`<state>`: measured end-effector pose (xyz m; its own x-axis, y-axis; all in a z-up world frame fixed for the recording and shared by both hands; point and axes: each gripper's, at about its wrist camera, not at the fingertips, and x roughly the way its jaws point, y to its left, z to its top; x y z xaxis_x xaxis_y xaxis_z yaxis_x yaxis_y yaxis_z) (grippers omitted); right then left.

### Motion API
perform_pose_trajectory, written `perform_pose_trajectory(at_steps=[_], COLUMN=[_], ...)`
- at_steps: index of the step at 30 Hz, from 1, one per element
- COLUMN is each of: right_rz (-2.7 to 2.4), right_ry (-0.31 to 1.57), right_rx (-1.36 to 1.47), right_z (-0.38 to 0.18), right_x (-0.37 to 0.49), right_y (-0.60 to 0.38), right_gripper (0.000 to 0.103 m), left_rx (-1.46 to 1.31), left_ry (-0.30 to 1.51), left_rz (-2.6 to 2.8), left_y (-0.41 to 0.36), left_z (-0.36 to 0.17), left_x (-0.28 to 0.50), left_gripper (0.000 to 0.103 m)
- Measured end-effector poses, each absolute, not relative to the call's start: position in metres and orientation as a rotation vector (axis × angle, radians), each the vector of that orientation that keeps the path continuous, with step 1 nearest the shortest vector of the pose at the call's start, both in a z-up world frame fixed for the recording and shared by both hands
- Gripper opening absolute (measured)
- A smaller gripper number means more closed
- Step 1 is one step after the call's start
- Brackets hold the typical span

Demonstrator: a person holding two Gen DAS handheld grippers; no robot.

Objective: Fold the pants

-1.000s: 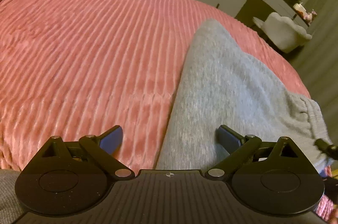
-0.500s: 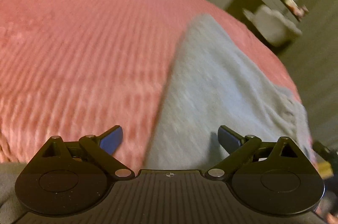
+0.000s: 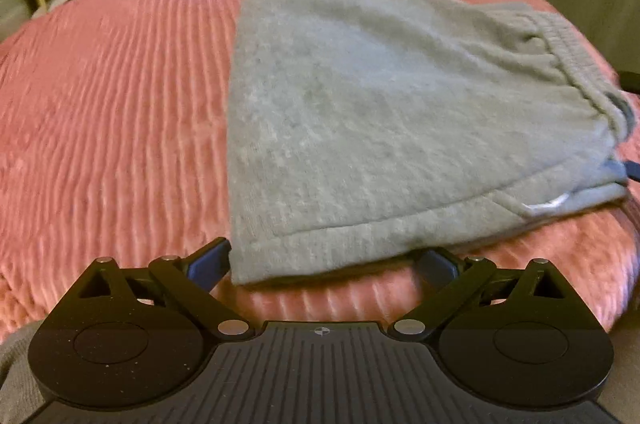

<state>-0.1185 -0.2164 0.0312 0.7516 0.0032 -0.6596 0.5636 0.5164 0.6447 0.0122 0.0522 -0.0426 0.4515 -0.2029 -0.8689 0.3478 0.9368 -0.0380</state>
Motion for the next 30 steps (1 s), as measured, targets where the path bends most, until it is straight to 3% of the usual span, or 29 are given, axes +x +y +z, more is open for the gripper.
perform_pose_trajectory(at_steps=[7, 14, 17, 25, 30], right_rz=[-0.185, -0.328, -0.406, -0.299, -0.271], right_ry=[0.804, 0.714, 0.801, 0.782, 0.886], right_rx=[1.206, 1.131, 1.167, 0.557, 0.207], right_z=[0.015, 0.022, 0.019, 0.091, 0.066], right_x=[-0.124, -0.118, -0.121, -0.083, -0.032], right_y=[-0.198, -0.221, -0.236, -0.18, -0.145], right_gripper=[0.099, 0.099, 0.099, 0.099, 0.099], left_rx=[0.113, 0.047, -0.001, -0.071, -0.015], left_ry=[1.078, 1.088, 1.102, 0.93, 0.865], left_rz=[-0.338, -0.323, -0.34, -0.38, -0.381], left_y=[0.062, 0.073, 0.086, 0.113, 0.111], left_z=[-0.046, -0.042, -0.031, 0.021, 0.025], left_x=[0.018, 0.022, 0.023, 0.044, 0.069], left_gripper=[0.1, 0.1, 0.1, 0.1, 0.1])
